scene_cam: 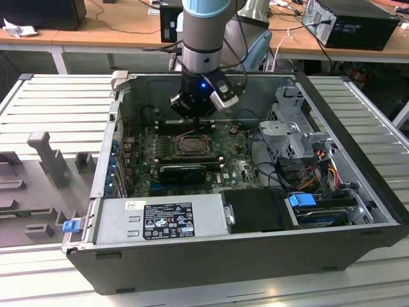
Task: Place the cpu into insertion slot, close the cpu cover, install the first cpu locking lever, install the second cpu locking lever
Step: 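Install the first cpu locking lever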
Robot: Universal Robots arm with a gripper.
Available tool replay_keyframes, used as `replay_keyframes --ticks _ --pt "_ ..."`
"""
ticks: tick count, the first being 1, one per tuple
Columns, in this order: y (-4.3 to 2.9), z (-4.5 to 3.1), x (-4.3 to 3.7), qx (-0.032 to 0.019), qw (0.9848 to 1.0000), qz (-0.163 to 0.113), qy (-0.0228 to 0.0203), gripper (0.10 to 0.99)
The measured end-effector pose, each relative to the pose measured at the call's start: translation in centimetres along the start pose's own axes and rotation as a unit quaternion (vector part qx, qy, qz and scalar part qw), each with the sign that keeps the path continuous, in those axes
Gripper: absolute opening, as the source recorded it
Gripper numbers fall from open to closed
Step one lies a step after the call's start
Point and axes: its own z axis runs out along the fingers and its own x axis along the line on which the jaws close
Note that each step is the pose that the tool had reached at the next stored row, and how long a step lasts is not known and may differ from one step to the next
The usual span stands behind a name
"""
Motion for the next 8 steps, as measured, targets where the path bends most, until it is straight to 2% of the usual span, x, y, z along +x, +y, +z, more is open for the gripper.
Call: replay_keyframes --ticks 8 --pt "0.05 0.68 -0.34 0.0 1.0 0.001 0.0 0.106"
